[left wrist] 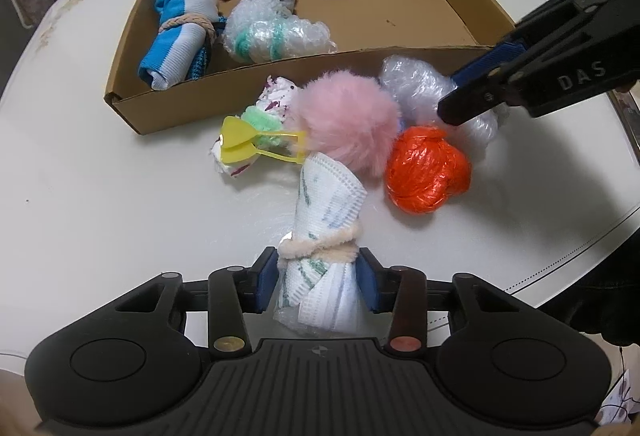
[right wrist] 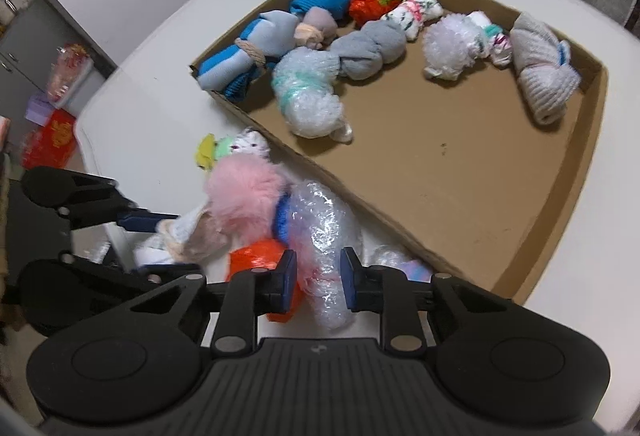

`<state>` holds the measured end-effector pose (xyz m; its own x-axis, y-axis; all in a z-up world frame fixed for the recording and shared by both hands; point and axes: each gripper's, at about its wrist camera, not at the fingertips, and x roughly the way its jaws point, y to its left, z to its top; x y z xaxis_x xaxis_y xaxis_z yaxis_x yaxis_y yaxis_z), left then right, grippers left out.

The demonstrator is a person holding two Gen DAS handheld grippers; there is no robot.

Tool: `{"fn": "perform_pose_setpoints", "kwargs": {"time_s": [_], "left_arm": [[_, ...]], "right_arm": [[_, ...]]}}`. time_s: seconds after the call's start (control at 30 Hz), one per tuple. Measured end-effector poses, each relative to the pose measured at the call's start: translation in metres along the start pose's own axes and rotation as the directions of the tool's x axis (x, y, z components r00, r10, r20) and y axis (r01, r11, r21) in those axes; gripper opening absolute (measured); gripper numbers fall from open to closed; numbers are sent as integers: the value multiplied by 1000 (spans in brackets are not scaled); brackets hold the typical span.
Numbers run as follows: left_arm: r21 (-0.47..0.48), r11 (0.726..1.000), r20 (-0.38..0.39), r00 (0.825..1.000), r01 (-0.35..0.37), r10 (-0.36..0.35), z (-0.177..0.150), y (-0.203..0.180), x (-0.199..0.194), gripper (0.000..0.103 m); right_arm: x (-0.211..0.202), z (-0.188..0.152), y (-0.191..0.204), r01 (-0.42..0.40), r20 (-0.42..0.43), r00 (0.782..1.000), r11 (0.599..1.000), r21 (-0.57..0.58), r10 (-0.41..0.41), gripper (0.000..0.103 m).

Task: Organize objects
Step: 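Grasp the white striped roll with the left tool while the right grasps the clear bubble-wrap bundle, then carry both held bundles over the cardboard tray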

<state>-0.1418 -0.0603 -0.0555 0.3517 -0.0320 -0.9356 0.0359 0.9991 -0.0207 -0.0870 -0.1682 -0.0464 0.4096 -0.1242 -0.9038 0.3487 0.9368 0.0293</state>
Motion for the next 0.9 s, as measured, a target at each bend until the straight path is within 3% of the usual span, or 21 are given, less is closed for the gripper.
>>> {"fn": "perform_pose_setpoints", "kwargs": {"time_s": [0.17, 0.27, 0.47, 0.73, 0.9], "left_arm": [[19, 1000, 6, 1000, 10, -10, -1, -6, 0, 50], [30, 999, 8, 1000, 22, -22, -1, -9, 0, 45], [40, 998, 5, 999, 53, -53, 3, -12, -8, 41], [22, 996, 8, 996, 91, -92, 18, -8, -31, 42], [-5, 994, 101, 989, 105, -104, 49, 5, -68, 42]], "right_arm": [[11, 6, 9, 29, -15, 999, 999, -33, -30, 29], [19, 8, 13, 52, -28, 998, 997, -51, -54, 28], [5, 4, 12, 52, -15, 998, 998, -45, -53, 22], [-40, 2, -5, 36, 103, 994, 999, 24, -39, 22], [-75, 11, -14, 54, 225, 972, 998, 44, -63, 22]]}}
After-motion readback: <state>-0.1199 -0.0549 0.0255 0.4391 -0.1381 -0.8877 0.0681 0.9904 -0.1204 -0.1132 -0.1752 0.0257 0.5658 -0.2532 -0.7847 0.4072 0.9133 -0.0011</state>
